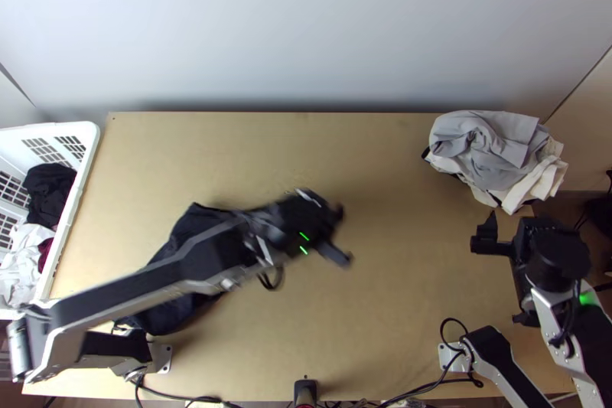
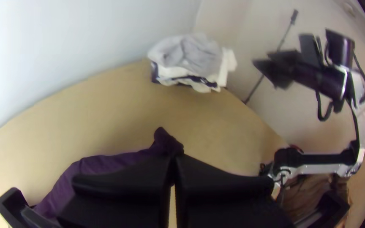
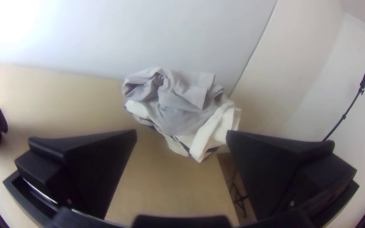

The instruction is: Fold the t-shirt

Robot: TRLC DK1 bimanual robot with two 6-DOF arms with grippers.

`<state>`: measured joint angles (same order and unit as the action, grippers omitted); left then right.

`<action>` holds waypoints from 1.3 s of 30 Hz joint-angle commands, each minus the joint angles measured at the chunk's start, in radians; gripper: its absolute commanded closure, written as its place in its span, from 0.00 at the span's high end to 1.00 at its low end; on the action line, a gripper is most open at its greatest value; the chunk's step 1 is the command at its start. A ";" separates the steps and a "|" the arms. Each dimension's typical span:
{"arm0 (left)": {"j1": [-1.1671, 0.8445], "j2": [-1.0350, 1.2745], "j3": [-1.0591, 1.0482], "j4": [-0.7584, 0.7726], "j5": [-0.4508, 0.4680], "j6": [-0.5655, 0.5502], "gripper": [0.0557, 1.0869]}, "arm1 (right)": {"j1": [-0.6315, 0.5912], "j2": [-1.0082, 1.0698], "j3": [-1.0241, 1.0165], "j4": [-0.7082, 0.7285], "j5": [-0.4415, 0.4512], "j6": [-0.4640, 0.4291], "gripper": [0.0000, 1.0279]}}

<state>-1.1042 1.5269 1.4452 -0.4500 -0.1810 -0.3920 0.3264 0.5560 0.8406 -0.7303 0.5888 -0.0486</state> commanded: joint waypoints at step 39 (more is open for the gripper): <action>0.239 -0.067 -0.163 -0.343 0.000 0.024 0.95 | 0.382 0.446 -0.015 0.190 -0.195 0.190 0.94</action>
<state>-1.0233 1.5730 1.4464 -0.7589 -0.1738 -0.4019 0.5697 0.9226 0.8165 -0.4953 0.4526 0.1173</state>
